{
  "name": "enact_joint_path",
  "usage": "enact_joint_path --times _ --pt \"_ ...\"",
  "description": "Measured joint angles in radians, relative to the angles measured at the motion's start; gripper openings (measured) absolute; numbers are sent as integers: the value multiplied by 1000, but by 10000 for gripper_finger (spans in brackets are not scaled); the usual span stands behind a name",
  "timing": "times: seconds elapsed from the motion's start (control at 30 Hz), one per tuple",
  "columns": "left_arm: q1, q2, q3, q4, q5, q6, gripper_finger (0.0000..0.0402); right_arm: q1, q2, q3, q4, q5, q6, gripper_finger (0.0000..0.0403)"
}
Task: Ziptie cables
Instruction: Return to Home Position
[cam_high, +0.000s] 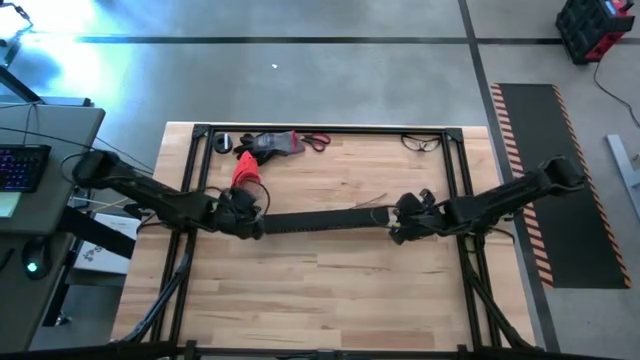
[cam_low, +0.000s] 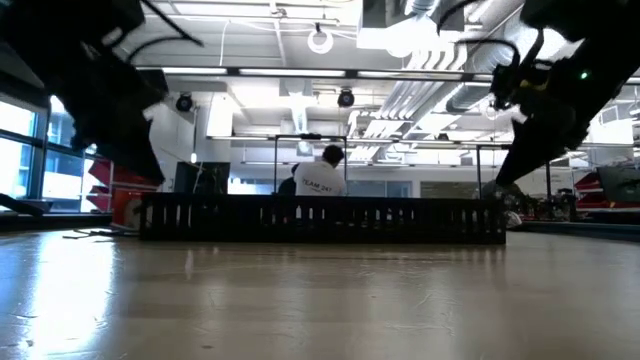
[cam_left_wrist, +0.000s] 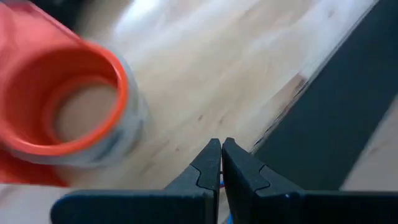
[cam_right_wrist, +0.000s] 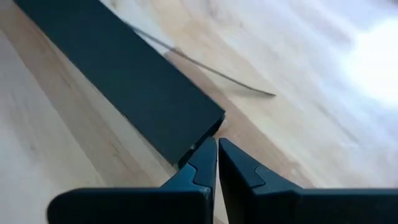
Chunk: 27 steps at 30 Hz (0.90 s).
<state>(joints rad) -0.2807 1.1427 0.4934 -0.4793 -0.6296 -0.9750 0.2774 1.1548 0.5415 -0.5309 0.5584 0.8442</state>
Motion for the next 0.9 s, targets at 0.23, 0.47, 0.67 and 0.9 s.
enact_joint_path --times 0.23,0.47,0.67,0.9 --pt "-101 -179 39 -54 -84 9 0 126 -149 0 -2 55 -56 0" --pt "-242 -368 35 -47 -237 -28 0 258 -302 0 -8 207 -198 0" --pt "-238 -584 -50 -37 -258 42 0 224 -595 0 -20 128 -417 0" --pt "-158 -865 -254 128 -183 145 0 118 -983 -116 53 -104 -517 0"
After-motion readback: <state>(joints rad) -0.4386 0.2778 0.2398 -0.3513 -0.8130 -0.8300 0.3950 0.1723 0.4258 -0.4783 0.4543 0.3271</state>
